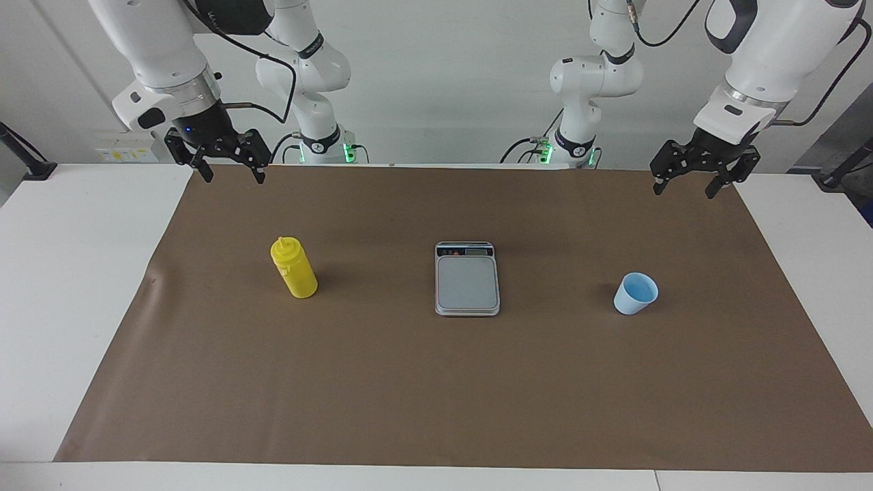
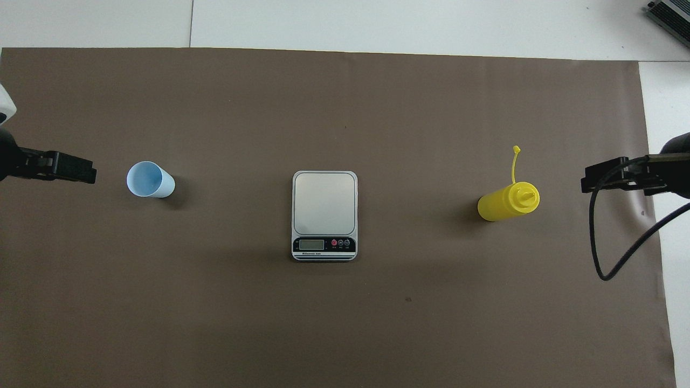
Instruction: Pour seasoning into cup on scale with both arms
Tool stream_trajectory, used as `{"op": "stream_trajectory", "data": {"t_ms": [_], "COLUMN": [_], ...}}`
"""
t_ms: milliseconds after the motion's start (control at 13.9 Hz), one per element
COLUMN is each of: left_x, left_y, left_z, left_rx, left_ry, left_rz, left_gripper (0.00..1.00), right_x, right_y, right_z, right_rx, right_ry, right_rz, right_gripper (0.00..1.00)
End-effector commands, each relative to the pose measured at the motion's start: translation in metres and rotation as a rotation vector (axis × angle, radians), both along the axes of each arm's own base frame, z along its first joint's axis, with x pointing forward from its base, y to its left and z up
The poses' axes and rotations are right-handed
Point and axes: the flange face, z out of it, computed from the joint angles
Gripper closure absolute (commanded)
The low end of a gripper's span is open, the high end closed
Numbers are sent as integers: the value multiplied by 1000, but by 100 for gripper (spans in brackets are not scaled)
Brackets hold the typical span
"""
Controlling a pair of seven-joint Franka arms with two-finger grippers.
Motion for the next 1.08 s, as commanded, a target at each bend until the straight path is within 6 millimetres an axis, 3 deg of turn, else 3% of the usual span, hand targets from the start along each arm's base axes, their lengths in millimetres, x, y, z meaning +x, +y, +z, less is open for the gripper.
{"op": "stream_trajectory", "data": {"t_ms": [0, 360, 576, 792, 1008], "left_x": [1, 4, 18, 40, 60], "left_y": [2, 3, 19, 33, 33], "left_z": [0, -7, -17, -44, -94], "left_rx": [10, 6, 4, -1, -5], "left_ry": [-10, -35, -63, -84, -65], "left_rz": [-1, 10, 40, 70, 125], "left_gripper": [0, 0, 0, 0, 0], "right_x": [-2, -2, -2, -2, -2], "right_y": [-2, -2, -2, -2, -2], "right_z": [-1, -1, -1, -1, -1], "right_rx": [2, 2, 2, 2, 4], "right_ry": [-1, -1, -1, -1, -1], "right_rz": [17, 18, 17, 18, 18], "right_gripper": [0, 0, 0, 0, 0]}}
